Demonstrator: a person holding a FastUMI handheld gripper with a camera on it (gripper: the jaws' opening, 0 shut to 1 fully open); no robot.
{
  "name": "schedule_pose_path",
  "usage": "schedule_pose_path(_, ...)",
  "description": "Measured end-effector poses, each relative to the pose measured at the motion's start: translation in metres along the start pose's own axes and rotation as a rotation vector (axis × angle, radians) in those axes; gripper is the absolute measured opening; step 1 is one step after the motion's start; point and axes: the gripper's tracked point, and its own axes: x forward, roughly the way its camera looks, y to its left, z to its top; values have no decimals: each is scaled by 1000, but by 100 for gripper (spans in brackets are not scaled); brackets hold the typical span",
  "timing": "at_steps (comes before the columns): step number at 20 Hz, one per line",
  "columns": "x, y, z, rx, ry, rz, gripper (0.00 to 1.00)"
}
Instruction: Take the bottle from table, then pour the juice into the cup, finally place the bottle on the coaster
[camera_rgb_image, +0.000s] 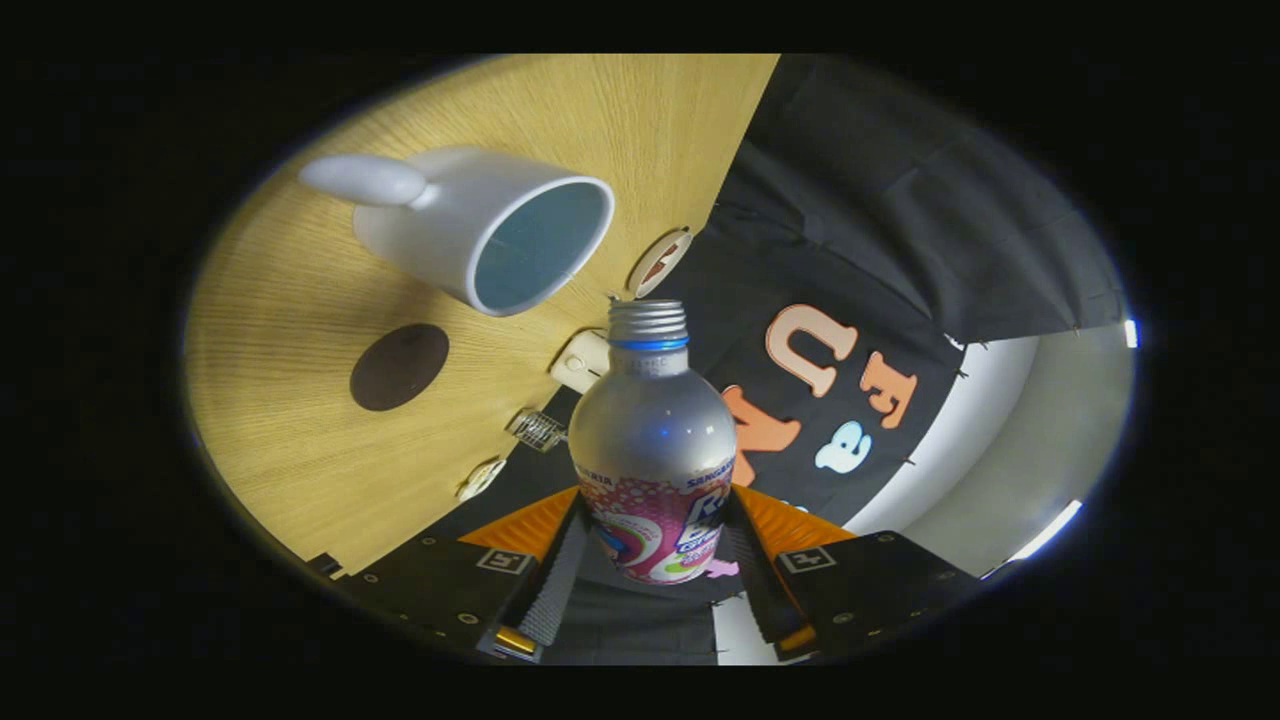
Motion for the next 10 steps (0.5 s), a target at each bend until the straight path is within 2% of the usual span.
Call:
schedule_pose_path(6, 1, 0, 1, 23, -2, 16, 74)
schedule_pose_path(10, 0, 8, -5, 98, 31, 35, 74)
